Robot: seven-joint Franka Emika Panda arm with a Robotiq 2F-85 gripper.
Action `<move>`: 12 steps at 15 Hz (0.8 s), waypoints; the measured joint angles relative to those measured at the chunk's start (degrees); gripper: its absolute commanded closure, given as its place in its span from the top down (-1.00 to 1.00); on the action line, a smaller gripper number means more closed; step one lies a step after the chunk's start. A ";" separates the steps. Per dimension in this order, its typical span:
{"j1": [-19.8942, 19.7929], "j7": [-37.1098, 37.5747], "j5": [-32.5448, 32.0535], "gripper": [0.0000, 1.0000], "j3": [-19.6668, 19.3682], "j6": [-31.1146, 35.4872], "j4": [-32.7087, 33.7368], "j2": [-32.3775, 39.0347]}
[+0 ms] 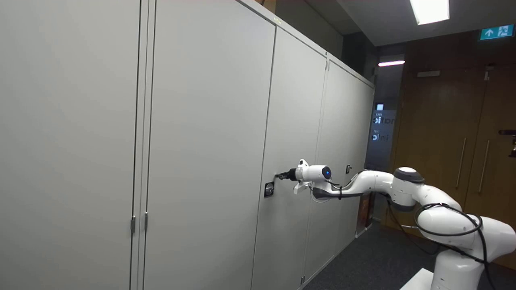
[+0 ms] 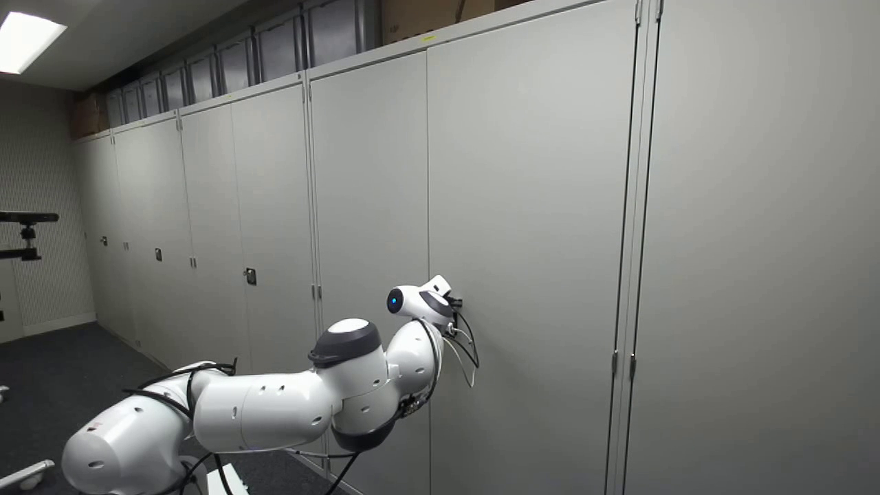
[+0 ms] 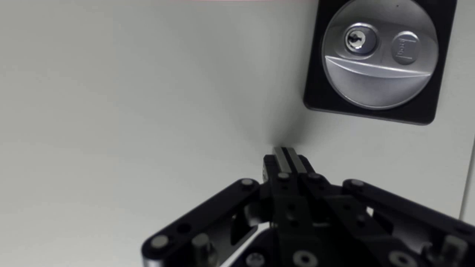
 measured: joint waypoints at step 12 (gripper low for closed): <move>0.17 -0.03 -0.10 -0.98 0.23 0.02 0.23 0.04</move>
